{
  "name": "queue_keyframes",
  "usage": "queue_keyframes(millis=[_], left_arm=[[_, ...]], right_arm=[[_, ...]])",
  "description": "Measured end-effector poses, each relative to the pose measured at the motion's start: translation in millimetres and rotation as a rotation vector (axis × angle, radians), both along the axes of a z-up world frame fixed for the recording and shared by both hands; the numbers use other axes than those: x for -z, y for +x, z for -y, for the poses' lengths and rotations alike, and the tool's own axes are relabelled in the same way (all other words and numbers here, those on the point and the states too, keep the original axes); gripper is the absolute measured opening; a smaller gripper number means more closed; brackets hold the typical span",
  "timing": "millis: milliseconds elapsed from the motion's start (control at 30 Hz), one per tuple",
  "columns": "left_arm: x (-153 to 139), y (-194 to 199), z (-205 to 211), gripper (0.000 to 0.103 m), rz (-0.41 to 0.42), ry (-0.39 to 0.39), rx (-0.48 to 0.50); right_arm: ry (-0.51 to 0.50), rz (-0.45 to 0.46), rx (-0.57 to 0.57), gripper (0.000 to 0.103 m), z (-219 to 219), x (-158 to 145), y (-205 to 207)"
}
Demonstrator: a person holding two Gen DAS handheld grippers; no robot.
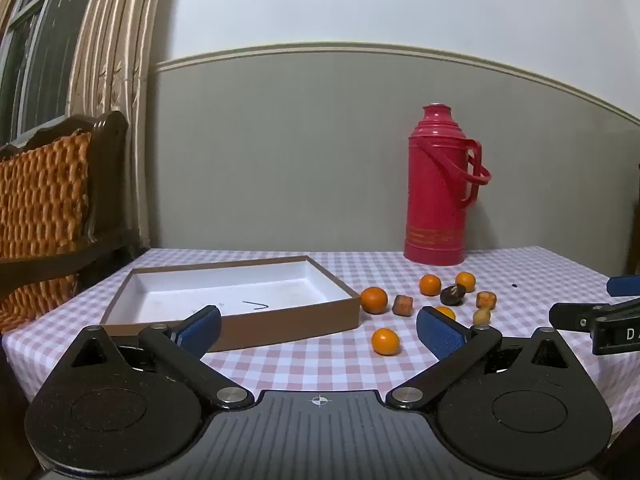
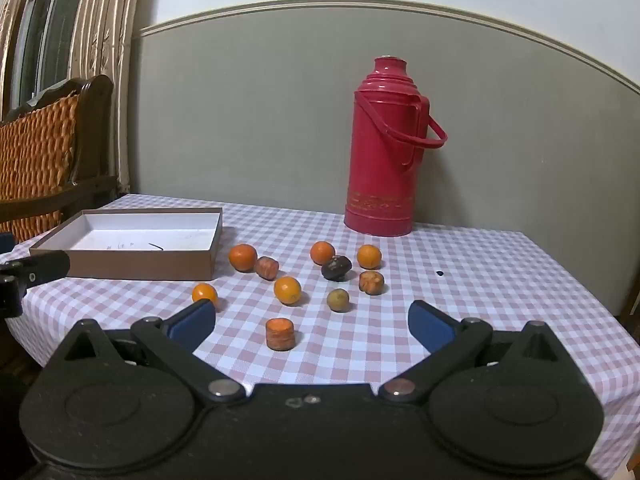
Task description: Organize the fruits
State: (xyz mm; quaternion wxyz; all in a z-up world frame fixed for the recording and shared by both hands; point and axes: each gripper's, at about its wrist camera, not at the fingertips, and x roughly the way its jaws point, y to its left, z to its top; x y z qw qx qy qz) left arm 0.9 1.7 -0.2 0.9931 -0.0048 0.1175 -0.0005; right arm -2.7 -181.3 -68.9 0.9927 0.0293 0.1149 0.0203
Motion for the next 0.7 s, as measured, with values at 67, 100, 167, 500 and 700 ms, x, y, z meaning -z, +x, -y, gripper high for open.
queue_keyframes(millis=[67,100,167,500,700], left_arm=[[0.5,-1.4,3.7,0.103,0.018,0.042,-0.001],[0.3,-1.5,4.0,0.103,0.017,0.040,-0.001],[0.5,-0.9,3.8,0.103,0.015,0.041,-0.002],[-0.8,0.1,5.0,0.103,0.012,0.036,-0.002],[-0.1,0.5,5.7,0.103,0.013,0.034,-0.003]], right_arm=[[0.006,0.007,-0.001,0.097,0.4,0.2,-0.5],[0.004,0.006,-0.001,0.097,0.5,0.2,-0.5],[0.001,0.004,-0.001,0.097,0.6,0.1,-0.2],[0.001,0.012,0.000,0.097,-0.6,-1.2,3.8],[-0.001,0.016,0.001,0.097,1.5,-0.9,1.0]])
